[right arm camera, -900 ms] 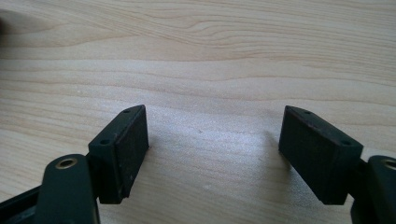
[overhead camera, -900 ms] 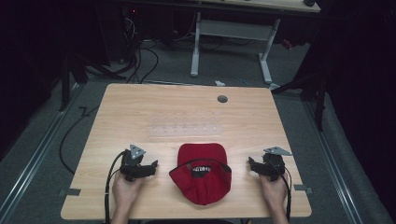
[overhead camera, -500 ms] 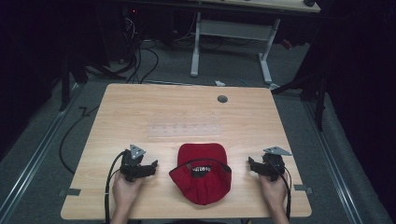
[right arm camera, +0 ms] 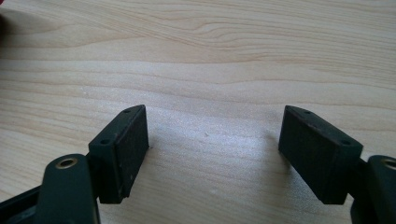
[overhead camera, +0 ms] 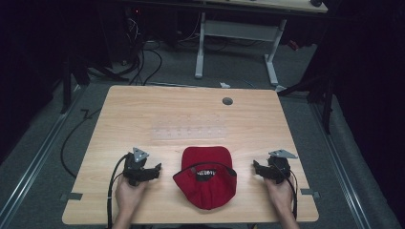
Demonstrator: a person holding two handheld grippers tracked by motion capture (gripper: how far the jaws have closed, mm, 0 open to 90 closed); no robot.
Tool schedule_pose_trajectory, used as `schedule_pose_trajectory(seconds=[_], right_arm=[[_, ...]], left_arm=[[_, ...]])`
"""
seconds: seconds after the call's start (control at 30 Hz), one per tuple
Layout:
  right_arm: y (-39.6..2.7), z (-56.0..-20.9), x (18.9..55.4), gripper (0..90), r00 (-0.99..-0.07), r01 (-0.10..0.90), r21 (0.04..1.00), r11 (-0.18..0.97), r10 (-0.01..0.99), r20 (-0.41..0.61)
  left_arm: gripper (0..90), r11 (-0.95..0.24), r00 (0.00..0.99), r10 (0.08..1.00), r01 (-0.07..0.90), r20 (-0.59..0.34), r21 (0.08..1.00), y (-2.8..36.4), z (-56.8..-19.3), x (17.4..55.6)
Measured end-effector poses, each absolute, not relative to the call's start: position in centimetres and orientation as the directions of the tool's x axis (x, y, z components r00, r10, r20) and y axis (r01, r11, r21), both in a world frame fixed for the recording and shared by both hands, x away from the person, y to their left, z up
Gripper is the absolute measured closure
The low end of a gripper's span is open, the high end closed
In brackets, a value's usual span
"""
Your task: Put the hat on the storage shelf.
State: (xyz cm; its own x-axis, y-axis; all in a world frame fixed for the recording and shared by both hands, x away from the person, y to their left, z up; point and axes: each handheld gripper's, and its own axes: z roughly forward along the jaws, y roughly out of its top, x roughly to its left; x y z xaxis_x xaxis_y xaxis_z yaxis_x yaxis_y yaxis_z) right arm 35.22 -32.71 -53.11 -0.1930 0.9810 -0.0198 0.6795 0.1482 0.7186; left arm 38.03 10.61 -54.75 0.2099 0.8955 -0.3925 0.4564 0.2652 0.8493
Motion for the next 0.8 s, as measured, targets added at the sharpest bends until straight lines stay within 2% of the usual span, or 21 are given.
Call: schedule_pose_trajectory(seconds=[0.53, 0.6, 0.8], right_arm=[[-32.4, -53.1, 35.29, 25.1, -0.199, 0.678, 0.718, 0.154, 0.98, -0.022], [-32.35, -53.05, 35.09, 34.4, -0.2, 0.671, 0.725, 0.155, 0.98, -0.024], [-32.26, -53.01, 34.86, 44.2, -0.212, 0.661, 0.733, 0.162, 0.977, -0.024]], left_arm=[[20.9, 0.266, 0.207, 0.896, 0.456, -0.392, 0.849, 10.6, -54.75, 38.03], [20.9, 0.266, 0.208, 0.896, 0.456, -0.392, 0.849, 10.61, -54.75, 38.03], [20.9, 0.267, 0.207, 0.896, 0.457, -0.393, 0.849, 10.6, -54.74, 38.03]])
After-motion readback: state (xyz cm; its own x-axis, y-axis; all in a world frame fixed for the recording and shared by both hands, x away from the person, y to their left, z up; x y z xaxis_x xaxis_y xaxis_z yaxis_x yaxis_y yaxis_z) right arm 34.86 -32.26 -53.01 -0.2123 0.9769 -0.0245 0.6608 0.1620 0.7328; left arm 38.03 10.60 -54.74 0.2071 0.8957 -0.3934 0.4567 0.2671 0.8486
